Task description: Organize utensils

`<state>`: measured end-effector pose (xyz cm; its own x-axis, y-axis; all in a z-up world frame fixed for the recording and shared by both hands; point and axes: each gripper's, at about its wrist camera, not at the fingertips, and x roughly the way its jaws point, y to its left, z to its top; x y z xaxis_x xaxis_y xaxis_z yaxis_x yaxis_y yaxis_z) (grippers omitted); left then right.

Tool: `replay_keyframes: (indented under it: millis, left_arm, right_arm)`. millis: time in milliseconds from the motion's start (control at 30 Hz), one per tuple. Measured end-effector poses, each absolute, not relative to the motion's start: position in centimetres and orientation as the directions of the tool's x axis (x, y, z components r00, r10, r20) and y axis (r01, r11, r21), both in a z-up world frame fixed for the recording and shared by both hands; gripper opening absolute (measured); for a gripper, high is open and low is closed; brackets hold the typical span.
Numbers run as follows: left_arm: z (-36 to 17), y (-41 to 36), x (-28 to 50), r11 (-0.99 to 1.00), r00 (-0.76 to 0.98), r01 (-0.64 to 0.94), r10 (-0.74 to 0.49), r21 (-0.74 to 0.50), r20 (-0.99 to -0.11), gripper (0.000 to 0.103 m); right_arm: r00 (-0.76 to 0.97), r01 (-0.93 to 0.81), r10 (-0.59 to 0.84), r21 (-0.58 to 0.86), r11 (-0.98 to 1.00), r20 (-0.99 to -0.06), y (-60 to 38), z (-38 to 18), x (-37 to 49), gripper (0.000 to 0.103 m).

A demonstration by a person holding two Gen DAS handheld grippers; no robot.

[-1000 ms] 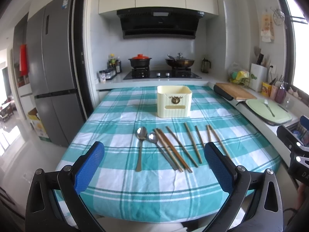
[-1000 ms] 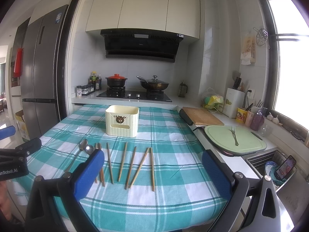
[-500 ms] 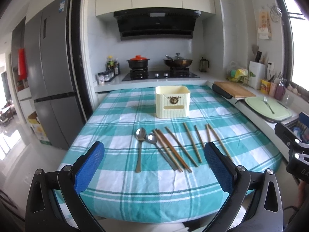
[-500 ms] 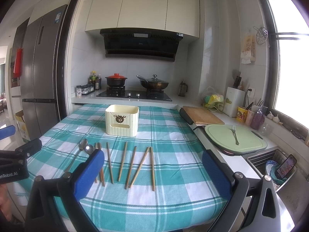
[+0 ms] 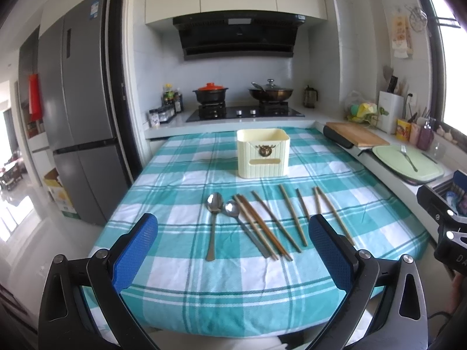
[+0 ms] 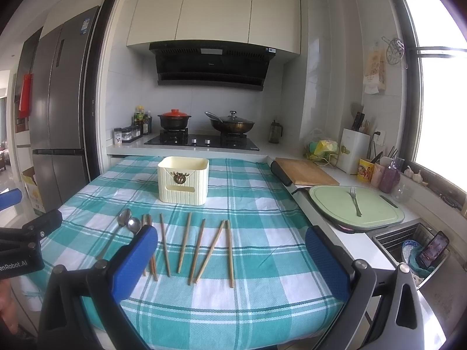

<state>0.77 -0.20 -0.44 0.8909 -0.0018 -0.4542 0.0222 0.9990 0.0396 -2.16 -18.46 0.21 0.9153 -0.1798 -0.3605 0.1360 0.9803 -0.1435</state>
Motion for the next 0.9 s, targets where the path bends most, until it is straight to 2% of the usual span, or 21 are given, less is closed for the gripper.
replay_keyframes:
  millis: [467,633,900]
  left_arm:
    - [-0.3,0.4,1.2,1.000,0.890,0.013,-0.006,0.013,-0.456,0.103]
    - [0.0,2.2,1.7,0.999,0.905,-0.018,0.029,0.029,-0.424,0.103]
    - [-1.5,4.9,4.5,0.999,0.878,-0.041,0.041,0.010,-0.477,0.103]
  right_arm:
    - [0.914,0.131,-0.175,-0.142,0.981,-0.365,-18.4,0.1,-1.8,0.103]
    - [0.919,0.132,-0.171,-0.131,0.983,-0.354,-18.6,0.3,-1.6,0.103]
    - [0.923,0.135,-0.166,-0.113,0.984,-0.348,-19.8,0.1,-0.4,0.103]
